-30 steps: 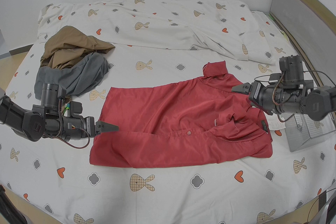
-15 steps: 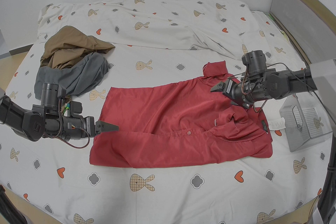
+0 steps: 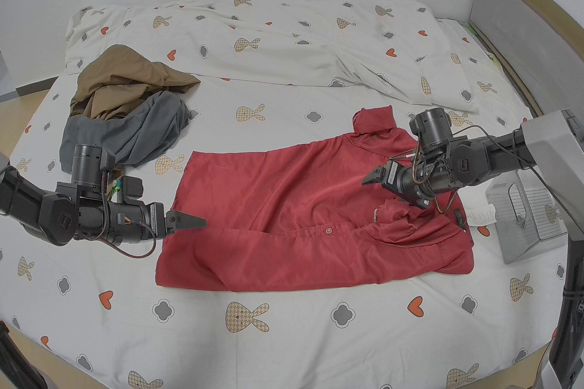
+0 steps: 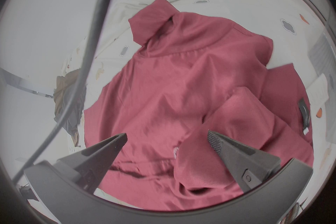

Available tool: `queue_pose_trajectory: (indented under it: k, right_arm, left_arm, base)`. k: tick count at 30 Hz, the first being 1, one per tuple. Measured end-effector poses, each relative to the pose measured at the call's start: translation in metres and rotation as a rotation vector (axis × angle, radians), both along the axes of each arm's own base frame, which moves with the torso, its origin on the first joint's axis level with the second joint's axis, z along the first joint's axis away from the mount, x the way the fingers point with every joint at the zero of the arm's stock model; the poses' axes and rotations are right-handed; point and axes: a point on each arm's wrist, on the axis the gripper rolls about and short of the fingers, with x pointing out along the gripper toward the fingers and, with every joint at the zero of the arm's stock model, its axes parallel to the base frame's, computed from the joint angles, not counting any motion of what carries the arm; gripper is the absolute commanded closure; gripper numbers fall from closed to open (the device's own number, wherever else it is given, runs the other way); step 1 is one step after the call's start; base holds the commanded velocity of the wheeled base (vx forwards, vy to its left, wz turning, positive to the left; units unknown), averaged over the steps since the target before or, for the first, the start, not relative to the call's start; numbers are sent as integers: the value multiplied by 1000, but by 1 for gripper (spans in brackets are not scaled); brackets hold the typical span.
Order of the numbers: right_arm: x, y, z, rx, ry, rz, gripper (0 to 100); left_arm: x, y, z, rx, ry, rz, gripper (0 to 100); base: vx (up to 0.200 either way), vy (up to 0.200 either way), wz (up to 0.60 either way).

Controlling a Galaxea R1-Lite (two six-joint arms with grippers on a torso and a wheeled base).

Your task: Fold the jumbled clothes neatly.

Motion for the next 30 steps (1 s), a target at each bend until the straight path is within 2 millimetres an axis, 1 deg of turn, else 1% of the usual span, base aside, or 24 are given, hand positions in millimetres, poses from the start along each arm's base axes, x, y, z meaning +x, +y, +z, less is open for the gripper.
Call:
queue_pose_trajectory:
  k: [7, 13, 16, 21, 25, 30]
  right_arm:
    - [-36, -10, -1, -30, 76, 7, 0]
    - [-68, -13, -18, -67, 173, 24, 0]
    - [-79, -15, -27, -82, 215, 30, 0]
    - [-87, -18, -31, -90, 240, 30, 0]
    - [-89, -20, -30, -91, 240, 23, 0]
    - [-90, -22, -15, -74, 195, 17, 0]
  left_arm:
    - [0, 0, 0, 0, 0, -1, 0]
    - [0, 0, 0, 0, 1, 0, 0]
    - [-1, -1, 0, 0, 1, -3, 0]
    - [-2, -3, 0, 0, 2, -8, 0]
    - [-2, -3, 0, 0, -2, -10, 0]
    - [-2, -4, -1, -1, -13, -12, 0]
  base:
    - [0, 0, 0]
    - [0, 0, 0]
    - [0, 0, 0]
    - [0, 0, 0]
    - [0, 0, 0]
    - [0, 0, 0]
